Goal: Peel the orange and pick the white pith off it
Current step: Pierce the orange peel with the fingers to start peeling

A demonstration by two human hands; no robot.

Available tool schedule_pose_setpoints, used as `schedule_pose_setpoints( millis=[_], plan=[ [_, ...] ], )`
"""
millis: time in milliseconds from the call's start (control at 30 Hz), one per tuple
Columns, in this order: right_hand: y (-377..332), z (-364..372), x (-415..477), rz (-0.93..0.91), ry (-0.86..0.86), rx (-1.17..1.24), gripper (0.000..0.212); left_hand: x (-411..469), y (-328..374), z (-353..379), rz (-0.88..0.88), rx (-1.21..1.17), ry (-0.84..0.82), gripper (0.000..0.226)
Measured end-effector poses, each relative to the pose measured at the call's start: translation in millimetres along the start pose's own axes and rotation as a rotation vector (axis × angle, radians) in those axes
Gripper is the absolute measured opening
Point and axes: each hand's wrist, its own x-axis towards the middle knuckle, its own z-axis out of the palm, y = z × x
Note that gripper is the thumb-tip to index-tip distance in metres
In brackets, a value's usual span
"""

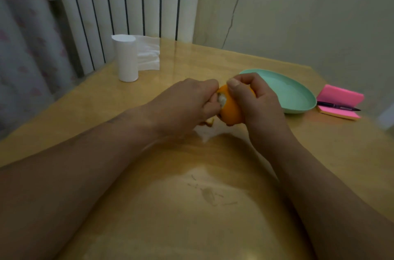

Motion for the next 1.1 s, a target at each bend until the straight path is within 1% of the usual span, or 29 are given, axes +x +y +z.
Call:
schedule_pose_setpoints(
  millis=[67,133,233,333,367,433,467,533,567,600,667,767,867,933,1033,1100],
  plan=[
    [-0.2,-1.2,1.5,-0.024,-0.005,0.031,0.028,0.2,-0.1,-0.8,0.011,-0.065,0.042,0.03],
    [0.8,-0.9,2.2,-0.039,-0.006,0.055,0.032,0.2,-0.3,-2.4,0.001,-0.153,0.051,0.032],
    [3.8,-1.2,1.5,0.007,0.0,0.11,0.04,-1.0,-0.5,-2.7,-0.034,-0.272,-0.013,0.031],
    [7.3,-3.5,2.3,0.068,-0.043,0.196,0.044,-3.1,-2.3,-2.0,-0.075,-0.285,-0.069,0.027],
    [7.7,-3.4,2.4,0.084,-0.056,0.219,0.044,-3.2,-3.7,-2.3,-0.061,-0.269,-0.057,0.027],
    [7.0,-2.0,2.1,0.138,-0.088,0.244,0.047,-1.9,-7.1,-3.4,-0.006,-0.159,-0.007,0.028],
    [5.8,-1.3,1.7,0.183,-0.121,0.232,0.054,-1.2,-8.2,-3.6,0.014,-0.077,0.009,0.028],
    [2.7,-0.8,1.7,0.266,-0.198,0.128,0.074,-0.6,-8.5,-2.3,0.038,0.071,0.03,0.027],
    [1.1,-0.9,1.5,0.289,-0.225,0.067,0.078,-0.5,-8.0,-1.3,0.049,0.116,0.042,0.026],
    [-0.8,-0.9,1.3,0.295,-0.23,0.036,0.075,-0.5,-7.7,-0.2,0.055,0.134,0.056,0.025],
    [-3.4,-0.3,-0.3,0.274,-0.202,0.081,0.063,-0.2,-7.0,1.2,0.051,0.091,0.088,0.024],
    [-3.5,0.8,-1.3,0.217,-0.17,0.213,0.053,0.6,-4.2,0.1,-0.016,-0.121,0.129,0.027],
    [-1.1,1.3,-0.7,0.194,-0.187,0.298,0.044,-1.0,-1.1,-1.7,-0.075,-0.358,0.158,0.03],
    [0.1,1.1,0.2,0.18,-0.18,0.312,0.044,-2.4,-0.2,-2.8,-0.117,-0.446,0.103,0.031],
    [2.5,0.1,3.4,0.134,-0.135,0.34,0.054,-4.5,-0.5,-2.8,-0.189,-0.447,-0.014,0.038],
    [3.7,-0.8,5.0,0.093,-0.107,0.334,0.061,-4.8,-1.7,-1.4,-0.189,-0.457,-0.032,0.039]
  ],
)
